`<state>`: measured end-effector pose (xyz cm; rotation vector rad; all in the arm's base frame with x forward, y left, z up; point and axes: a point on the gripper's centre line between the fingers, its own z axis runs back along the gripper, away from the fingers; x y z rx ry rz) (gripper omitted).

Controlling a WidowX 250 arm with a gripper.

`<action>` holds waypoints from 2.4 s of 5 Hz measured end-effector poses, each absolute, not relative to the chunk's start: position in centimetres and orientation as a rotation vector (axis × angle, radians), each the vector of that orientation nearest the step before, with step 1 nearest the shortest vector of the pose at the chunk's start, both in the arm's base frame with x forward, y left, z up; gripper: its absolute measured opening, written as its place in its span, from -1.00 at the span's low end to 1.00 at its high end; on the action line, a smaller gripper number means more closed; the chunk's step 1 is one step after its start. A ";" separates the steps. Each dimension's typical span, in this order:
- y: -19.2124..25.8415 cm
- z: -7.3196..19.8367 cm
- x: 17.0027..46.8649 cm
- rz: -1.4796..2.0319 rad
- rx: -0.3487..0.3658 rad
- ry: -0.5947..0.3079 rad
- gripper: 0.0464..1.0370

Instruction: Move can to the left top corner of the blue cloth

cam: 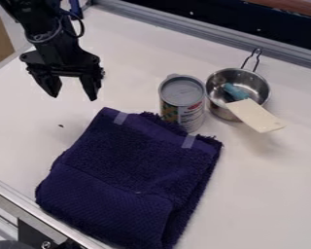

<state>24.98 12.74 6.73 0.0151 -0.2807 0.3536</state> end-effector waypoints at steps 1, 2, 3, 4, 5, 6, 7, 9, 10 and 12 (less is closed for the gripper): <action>12.5 6.0 24.6 0.362 0.002 -0.248 0.92; 11.9 6.9 24.7 0.391 -0.008 -0.181 0.92; 10.3 7.5 25.1 0.415 -0.002 -0.128 0.92; 8.0 8.4 25.2 0.421 0.000 -0.110 0.92; 5.3 8.6 24.9 0.404 -0.034 -0.059 0.92; 3.3 8.8 24.7 0.393 -0.048 -0.059 0.92; 2.2 8.8 25.0 0.394 -0.060 -0.069 0.92; 0.7 7.7 25.5 0.402 -0.056 -0.081 0.92; 0.1 7.2 25.8 0.397 -0.053 -0.090 0.92; -1.4 5.2 27.9 0.436 -0.037 -0.072 0.92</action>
